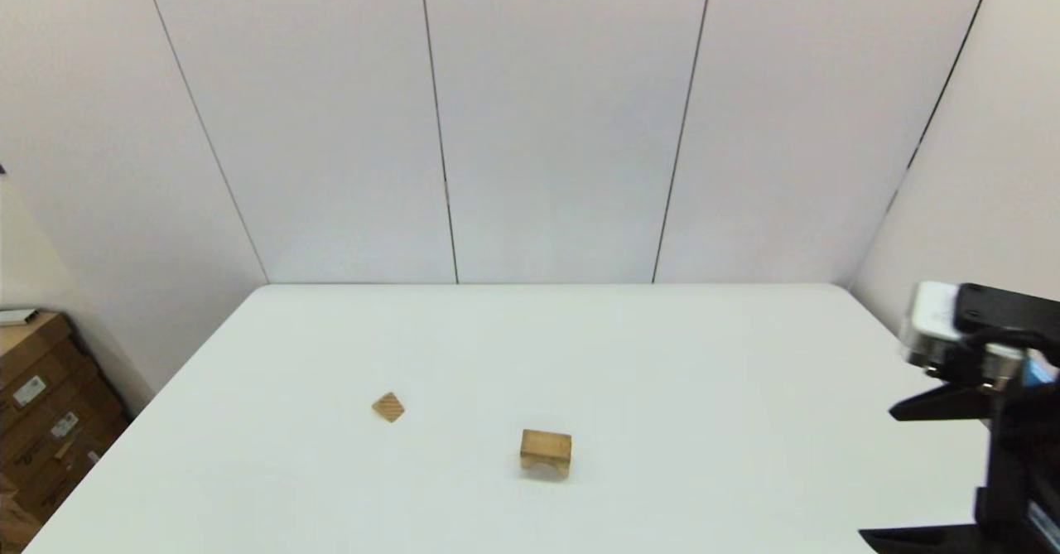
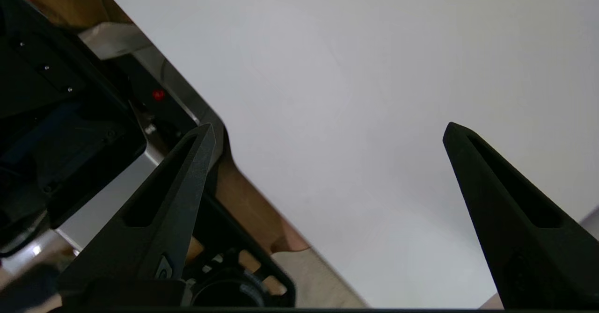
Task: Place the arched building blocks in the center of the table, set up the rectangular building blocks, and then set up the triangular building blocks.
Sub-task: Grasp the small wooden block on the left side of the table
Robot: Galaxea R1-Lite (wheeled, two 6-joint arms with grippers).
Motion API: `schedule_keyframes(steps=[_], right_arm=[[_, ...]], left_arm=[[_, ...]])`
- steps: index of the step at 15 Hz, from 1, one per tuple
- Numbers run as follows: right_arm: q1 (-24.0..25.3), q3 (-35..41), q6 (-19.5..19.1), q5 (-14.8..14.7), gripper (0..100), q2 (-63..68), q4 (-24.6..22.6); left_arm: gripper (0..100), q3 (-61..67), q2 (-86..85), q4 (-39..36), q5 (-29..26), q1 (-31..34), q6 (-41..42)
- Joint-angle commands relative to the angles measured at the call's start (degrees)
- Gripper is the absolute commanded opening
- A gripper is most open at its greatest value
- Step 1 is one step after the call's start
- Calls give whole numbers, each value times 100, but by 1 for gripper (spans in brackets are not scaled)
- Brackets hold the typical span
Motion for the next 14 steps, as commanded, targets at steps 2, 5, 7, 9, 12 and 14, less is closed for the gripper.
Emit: schedule_keyframes(steps=[2, 5, 7, 9, 12, 14], right_arm=[[-1033, 1371, 390, -15, 100, -2761, 19], [-1473, 1863, 794, 12, 100, -3675, 19], [-1710, 1916, 943, 12, 100, -3991, 19], [-1877, 2074, 952, -15, 100, -4439, 19], [-2141, 2408, 970, -32, 100, -5151, 11], [-2237, 2593, 1286, -155, 100, -5433, -244]], left_arm=[[100, 0, 0, 0, 1, 5, 0], [100, 0, 0, 0, 1, 5, 0], [100, 0, 0, 0, 1, 5, 0], [100, 0, 0, 0, 1, 5, 0], [100, 0, 0, 0, 1, 5, 0], [100, 0, 0, 0, 1, 5, 0]])
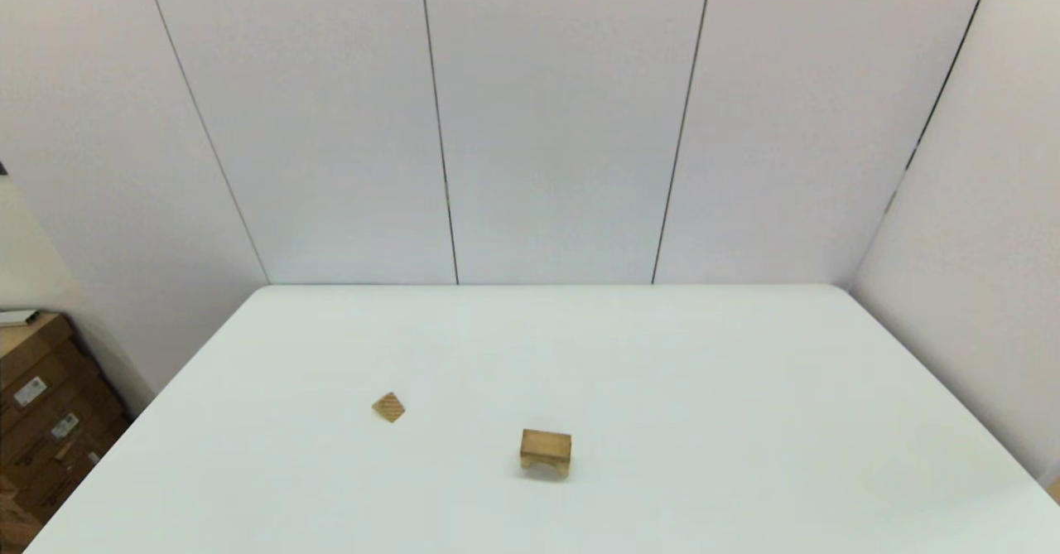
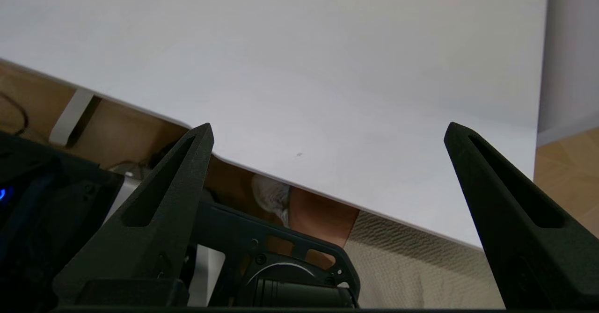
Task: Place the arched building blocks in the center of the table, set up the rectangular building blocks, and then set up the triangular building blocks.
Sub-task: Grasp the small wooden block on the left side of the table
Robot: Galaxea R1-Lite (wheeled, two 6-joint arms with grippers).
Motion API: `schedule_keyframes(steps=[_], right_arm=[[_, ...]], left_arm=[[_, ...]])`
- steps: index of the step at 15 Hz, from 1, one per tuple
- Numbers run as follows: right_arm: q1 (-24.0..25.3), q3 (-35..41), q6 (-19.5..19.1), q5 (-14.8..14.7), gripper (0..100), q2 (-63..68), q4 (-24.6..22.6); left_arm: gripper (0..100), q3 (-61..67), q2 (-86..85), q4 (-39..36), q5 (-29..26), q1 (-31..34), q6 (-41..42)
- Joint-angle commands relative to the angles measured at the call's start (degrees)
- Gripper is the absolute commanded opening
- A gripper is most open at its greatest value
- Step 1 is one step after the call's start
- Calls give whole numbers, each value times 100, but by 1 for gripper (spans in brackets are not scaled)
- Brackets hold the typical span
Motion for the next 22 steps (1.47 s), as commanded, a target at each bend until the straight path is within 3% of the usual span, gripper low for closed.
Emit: schedule_keyframes(steps=[1, 3, 5, 8, 10, 13, 16, 22], right_arm=[[-226, 528, 514, -281, 100, -792, -676], [-305, 1196, 593, -667, 100, -792, -2091], [-542, 1591, 585, -615, 100, -765, -2891], [-955, 1794, 523, -571, 100, -792, -3032], [-1087, 1864, 506, -369, 100, -906, -3032], [-1113, 2013, 435, -272, 100, -1003, -3093], [-1122, 2251, 400, -272, 100, -1003, -3524], [-1052, 2374, 374, -210, 100, -1205, -3568]], left_arm=[[100, 0, 0, 2, 1, 5, 0], [100, 0, 0, 2, 1, 5, 0], [100, 0, 0, 2, 1, 5, 0], [100, 0, 0, 2, 1, 5, 0], [100, 0, 0, 2, 1, 5, 0], [100, 0, 0, 2, 1, 5, 0], [100, 0, 0, 2, 1, 5, 0], [100, 0, 0, 2, 1, 5, 0]])
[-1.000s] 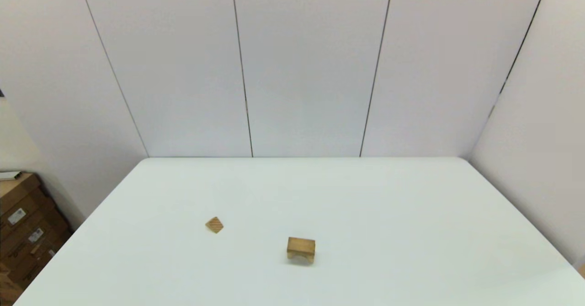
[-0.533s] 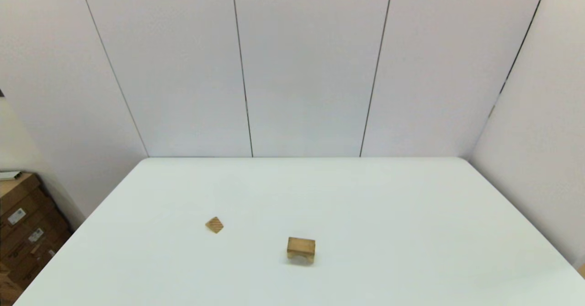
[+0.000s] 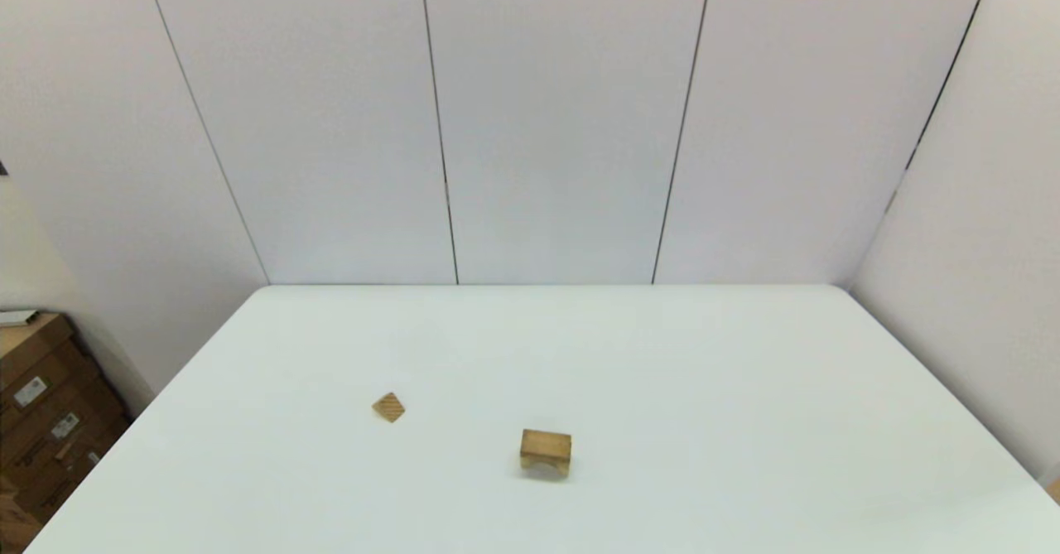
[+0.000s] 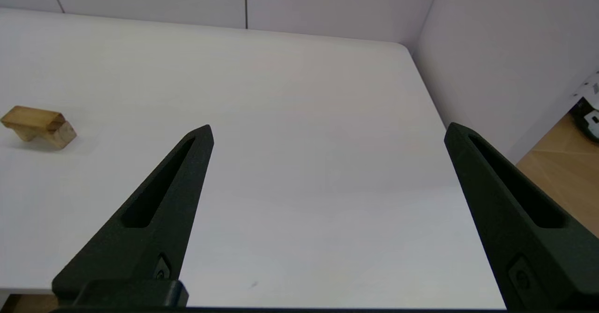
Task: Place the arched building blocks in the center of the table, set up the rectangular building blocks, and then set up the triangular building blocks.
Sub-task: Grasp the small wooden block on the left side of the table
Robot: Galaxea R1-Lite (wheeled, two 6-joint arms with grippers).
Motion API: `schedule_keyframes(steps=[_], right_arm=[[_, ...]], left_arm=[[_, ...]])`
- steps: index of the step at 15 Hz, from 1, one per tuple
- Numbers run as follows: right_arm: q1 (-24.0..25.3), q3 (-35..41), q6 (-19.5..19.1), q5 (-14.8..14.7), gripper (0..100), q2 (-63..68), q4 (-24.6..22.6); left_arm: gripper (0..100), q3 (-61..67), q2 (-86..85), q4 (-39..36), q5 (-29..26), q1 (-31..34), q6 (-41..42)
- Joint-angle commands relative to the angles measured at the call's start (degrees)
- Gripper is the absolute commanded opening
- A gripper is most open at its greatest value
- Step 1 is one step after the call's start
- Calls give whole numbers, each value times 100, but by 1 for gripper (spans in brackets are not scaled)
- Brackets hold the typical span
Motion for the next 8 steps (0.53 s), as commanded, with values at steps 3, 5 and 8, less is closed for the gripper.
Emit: schedule_keyframes(steps=[3, 5, 8], right_arm=[[166, 81, -97, 110, 100, -595, 75], [166, 90, -123, 110, 100, -762, 67], [166, 283, -185, 225, 100, -1044, 23]], left_arm=[[100, 0, 0, 2, -1, 2, 0], [100, 0, 0, 2, -1, 2, 0], [100, 0, 0, 2, -1, 2, 0]])
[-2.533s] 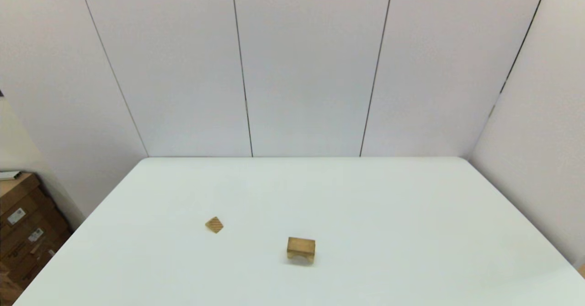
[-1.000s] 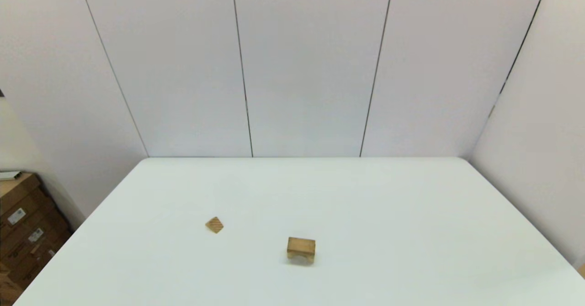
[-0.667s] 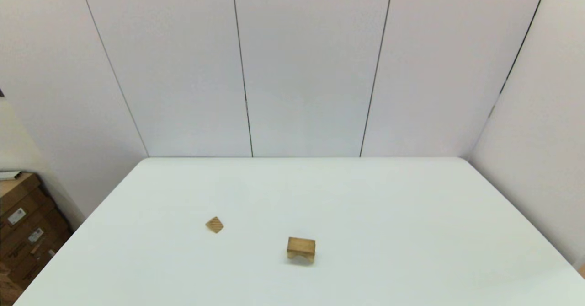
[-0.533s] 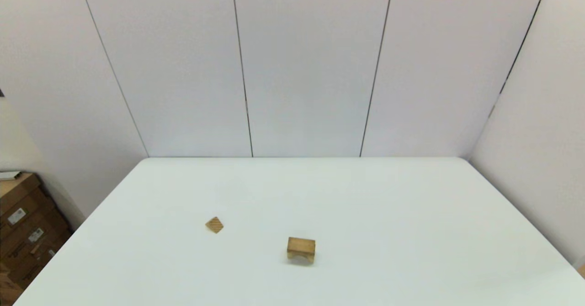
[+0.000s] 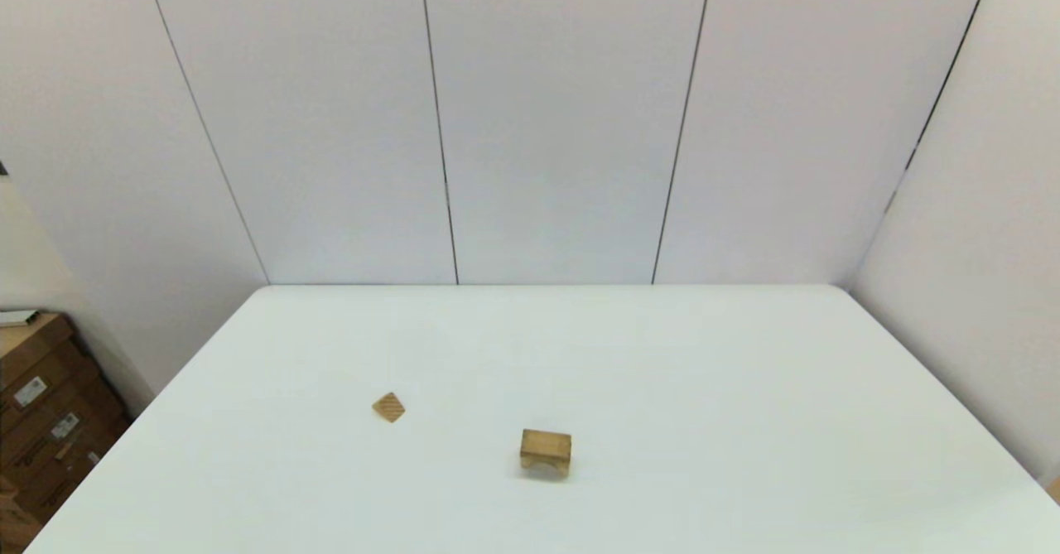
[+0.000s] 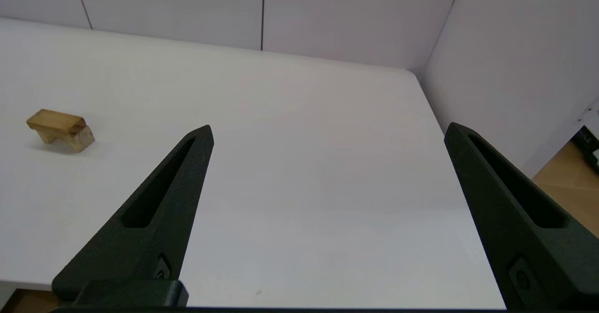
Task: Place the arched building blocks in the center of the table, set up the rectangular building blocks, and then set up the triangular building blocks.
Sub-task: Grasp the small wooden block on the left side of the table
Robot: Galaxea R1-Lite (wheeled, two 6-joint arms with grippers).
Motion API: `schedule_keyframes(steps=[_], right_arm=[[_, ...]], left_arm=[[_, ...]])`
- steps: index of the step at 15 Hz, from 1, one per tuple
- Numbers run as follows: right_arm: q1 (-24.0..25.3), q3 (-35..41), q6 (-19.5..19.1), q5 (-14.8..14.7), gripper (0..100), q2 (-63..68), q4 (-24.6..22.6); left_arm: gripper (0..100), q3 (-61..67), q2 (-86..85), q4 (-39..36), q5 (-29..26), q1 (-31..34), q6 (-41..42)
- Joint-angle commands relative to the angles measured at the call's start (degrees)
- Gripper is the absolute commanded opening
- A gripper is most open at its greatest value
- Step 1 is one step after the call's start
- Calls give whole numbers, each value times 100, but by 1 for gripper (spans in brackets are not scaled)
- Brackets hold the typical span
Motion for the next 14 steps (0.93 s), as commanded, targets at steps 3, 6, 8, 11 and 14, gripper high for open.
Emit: schedule_keyframes(steps=[3, 6, 8, 11, 14], right_arm=[[9, 477, -100, 398, 100, -620, -56], [9, 934, -92, 354, 100, -620, -302], [0, 1198, -48, 248, 100, -620, -566], [9, 1189, 32, 239, 100, -620, -583], [9, 1189, 234, 222, 100, -620, -583]], left_arm=[[100, 0, 0, 0, 1, 2, 0], [100, 0, 0, 0, 1, 2, 0], [100, 0, 0, 0, 1, 2, 0], [100, 0, 0, 0, 1, 2, 0], [100, 0, 0, 0, 1, 2, 0]])
